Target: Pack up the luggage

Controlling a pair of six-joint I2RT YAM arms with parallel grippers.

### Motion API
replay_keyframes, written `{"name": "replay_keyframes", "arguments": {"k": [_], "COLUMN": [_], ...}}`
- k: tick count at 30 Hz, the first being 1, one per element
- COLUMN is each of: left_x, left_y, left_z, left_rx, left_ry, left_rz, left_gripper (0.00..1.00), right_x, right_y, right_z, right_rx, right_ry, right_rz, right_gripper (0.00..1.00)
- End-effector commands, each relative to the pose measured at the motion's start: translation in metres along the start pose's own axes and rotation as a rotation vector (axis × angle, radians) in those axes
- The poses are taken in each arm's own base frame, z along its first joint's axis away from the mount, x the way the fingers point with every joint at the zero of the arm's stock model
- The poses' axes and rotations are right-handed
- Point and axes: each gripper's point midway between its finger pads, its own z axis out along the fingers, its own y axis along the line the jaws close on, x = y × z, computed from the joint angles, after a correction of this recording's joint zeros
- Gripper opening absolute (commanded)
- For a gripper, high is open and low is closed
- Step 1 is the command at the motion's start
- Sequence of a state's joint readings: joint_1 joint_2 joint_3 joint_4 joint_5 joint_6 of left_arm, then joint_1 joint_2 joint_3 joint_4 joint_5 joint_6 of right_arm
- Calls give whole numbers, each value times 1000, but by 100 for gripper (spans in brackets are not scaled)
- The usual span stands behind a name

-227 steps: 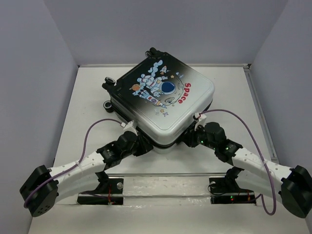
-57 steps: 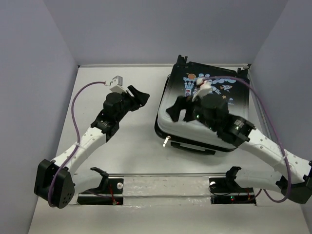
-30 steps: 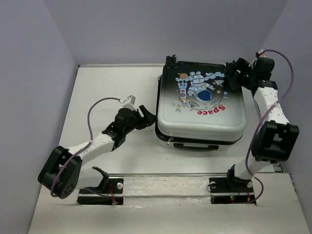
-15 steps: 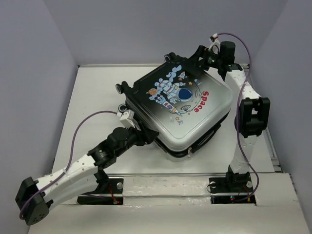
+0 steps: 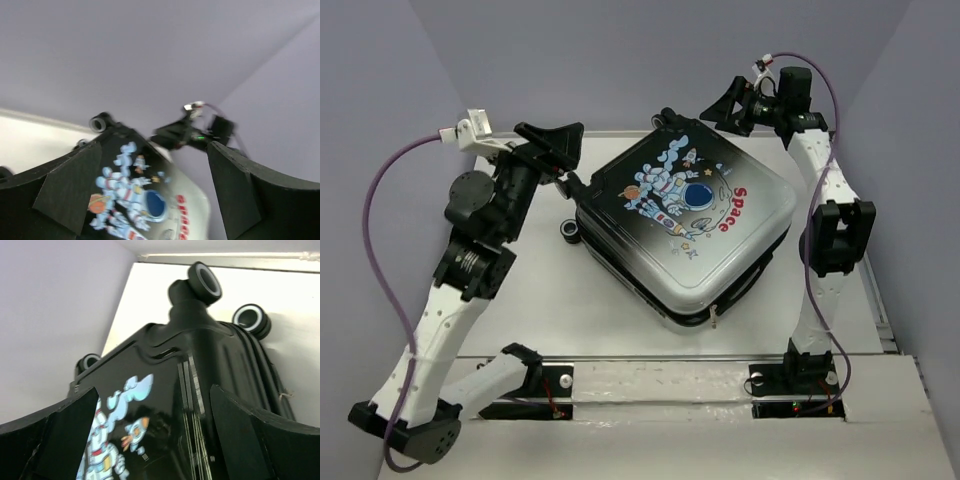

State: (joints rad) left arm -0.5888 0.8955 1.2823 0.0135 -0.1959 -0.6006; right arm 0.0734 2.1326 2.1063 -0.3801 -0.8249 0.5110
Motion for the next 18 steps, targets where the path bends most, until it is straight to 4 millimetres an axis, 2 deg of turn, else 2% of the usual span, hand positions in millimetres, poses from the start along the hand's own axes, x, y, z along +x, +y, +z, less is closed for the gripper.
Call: {"name": "replay_keyframes", "arguments": {"k": [1,2,3,4,5,6,7,8,9,10,11,13,14,17,18], "left_x": [85,80,86,88,91,97,103,112,119,122,132,135,142,147,150], "left_y": [116,140,156,160,177,185,186,197,201,203,214,219,227,229,235], "left_z": [40,42,42,43,46,46,48,51,52,56,59,66,69,77,80], "left_rx": [-206,-236,-259,-243,-276,-295,-274,-288,-293,-283,-305,-308,-325,-312,-324], "left_ry": [250,253,265,279,286,300,323,348,363,370,392,396,410,413,420], "left_rz": [-5,-25,-43,-67,-75,-81,-103,-119,-132,-143,-153,-157,-167,-186,-192], "left_gripper": [99,99,99,99,99,99,99,99,99,99,99,99,99,99,99], "right_x": [-44,-51,-54,-51,-53,-53,-49,-46,-40,-24,-16,-3,17,34,47], "right_y": [110,111,130,129,128,130,134,135,136,143,145,157,164,171,175], "right_z": [-70,-78,-92,-95,-100,-105,-114,-119,-122,-128,-131,-137,-141,-149,-153], "right_rx": [-160,-134,-137,-121,-88,-67,-47,-26,-22,-25,-10,-18,-26,-31,-39], "right_ry": [-94,-127,-156,-162,-190,-209,-222,-235,-232,-223,-232,-259,-255,-265,-260], "right_rz": [-140,-153,-190,-209,-225,-235,-248,-259,-266,-285,-292,-334,-340,-357,-360], "right_gripper": [100,100,100,100,100,100,100,100,100,100,100,100,100,100,100]}}
